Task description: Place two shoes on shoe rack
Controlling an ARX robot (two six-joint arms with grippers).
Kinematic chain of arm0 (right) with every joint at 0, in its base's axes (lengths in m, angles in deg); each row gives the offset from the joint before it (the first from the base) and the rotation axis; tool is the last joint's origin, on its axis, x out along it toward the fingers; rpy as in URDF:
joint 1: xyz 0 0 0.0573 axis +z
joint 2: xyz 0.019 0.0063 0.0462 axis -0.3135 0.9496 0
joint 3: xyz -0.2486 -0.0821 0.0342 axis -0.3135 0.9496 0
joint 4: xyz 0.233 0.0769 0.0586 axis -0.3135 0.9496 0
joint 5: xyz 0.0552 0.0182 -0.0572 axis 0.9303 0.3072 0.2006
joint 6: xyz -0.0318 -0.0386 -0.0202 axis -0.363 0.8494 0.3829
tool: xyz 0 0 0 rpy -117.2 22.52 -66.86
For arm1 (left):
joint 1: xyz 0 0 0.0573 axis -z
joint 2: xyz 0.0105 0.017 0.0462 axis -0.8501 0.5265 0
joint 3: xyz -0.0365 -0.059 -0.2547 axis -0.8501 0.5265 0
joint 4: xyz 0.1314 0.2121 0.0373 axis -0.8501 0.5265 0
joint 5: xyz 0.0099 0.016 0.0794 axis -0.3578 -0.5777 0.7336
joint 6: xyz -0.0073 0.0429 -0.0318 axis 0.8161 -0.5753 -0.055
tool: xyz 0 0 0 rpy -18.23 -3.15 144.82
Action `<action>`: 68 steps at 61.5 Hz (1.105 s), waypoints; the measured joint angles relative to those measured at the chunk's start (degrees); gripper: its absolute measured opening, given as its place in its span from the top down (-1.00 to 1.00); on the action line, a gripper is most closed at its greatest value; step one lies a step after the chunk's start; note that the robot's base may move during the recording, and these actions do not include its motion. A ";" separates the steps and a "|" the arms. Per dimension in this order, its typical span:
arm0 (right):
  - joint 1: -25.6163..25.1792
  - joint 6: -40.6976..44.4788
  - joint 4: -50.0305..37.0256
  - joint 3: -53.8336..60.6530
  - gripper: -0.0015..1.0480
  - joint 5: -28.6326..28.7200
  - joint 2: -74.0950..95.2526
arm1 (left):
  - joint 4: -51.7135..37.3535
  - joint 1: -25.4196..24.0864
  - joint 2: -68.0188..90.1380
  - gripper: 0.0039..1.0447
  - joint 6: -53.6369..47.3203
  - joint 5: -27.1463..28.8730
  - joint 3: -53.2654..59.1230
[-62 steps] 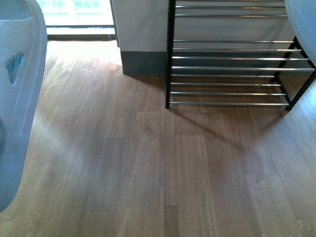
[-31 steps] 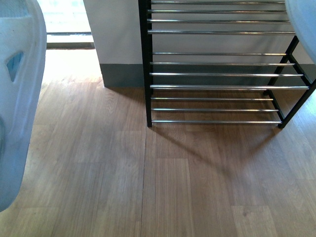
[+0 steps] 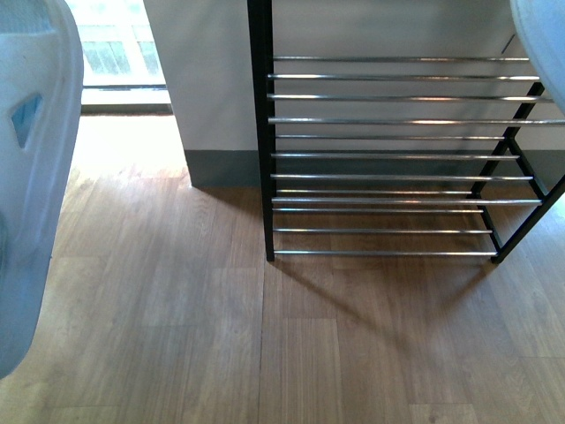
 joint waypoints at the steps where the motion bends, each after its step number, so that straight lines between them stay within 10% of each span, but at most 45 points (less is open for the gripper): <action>1: 0.00 -0.02 0.00 0.00 0.97 0.00 0.00 | 0.00 0.00 0.00 0.97 0.00 0.00 0.00; 68: 0.00 -0.44 -0.13 0.00 0.97 0.39 0.15 | 0.00 0.00 0.09 0.97 -0.13 0.02 0.00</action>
